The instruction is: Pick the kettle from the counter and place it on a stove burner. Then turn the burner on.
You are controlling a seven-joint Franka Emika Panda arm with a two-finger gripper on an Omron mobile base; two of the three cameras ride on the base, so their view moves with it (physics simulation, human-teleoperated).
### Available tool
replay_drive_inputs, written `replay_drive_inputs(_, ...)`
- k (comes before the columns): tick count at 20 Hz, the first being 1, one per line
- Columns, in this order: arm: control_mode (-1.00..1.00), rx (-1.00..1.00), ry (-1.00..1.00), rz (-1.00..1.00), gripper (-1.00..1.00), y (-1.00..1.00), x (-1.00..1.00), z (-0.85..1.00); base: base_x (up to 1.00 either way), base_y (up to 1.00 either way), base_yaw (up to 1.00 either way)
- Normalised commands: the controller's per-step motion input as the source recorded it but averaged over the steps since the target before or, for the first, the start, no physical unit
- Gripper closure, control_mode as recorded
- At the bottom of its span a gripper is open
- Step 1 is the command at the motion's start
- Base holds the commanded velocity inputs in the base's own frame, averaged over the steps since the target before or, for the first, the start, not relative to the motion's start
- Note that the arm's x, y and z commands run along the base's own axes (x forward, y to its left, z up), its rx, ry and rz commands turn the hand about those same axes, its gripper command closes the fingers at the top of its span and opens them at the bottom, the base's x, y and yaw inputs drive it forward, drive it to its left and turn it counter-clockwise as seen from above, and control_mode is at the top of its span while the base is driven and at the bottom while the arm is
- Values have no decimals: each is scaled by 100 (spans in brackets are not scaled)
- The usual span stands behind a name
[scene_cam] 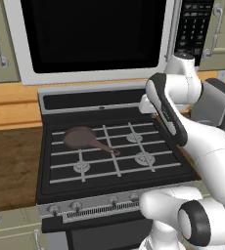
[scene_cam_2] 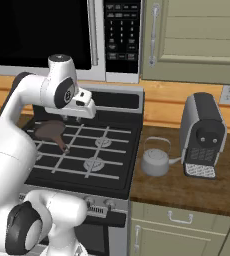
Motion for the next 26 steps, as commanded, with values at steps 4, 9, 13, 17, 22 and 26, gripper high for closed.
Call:
replay_drive_inputs(4, -100, -1, -8, -7, -100, -23, -17, -1, 0, 0, 0)
replay_drive_inputs(9, -100, 13, 0, -43, -100, -100, -21, -3, 0, 0, 0)
replay_drive_inputs(13, -100, 13, 0, -54, -100, -100, -15, -8, 0, 0, 0)
replay_drive_inputs(17, -100, 14, 0, -53, -100, -100, -24, -29, 0, 0, 0)
replay_drive_inputs(22, -100, 12, 0, -54, -100, -100, -3, -13, 0, 0, 0)
replay_drive_inputs(26, -100, 17, 1, -58, -100, -100, 10, -3, 0, 0, 0)
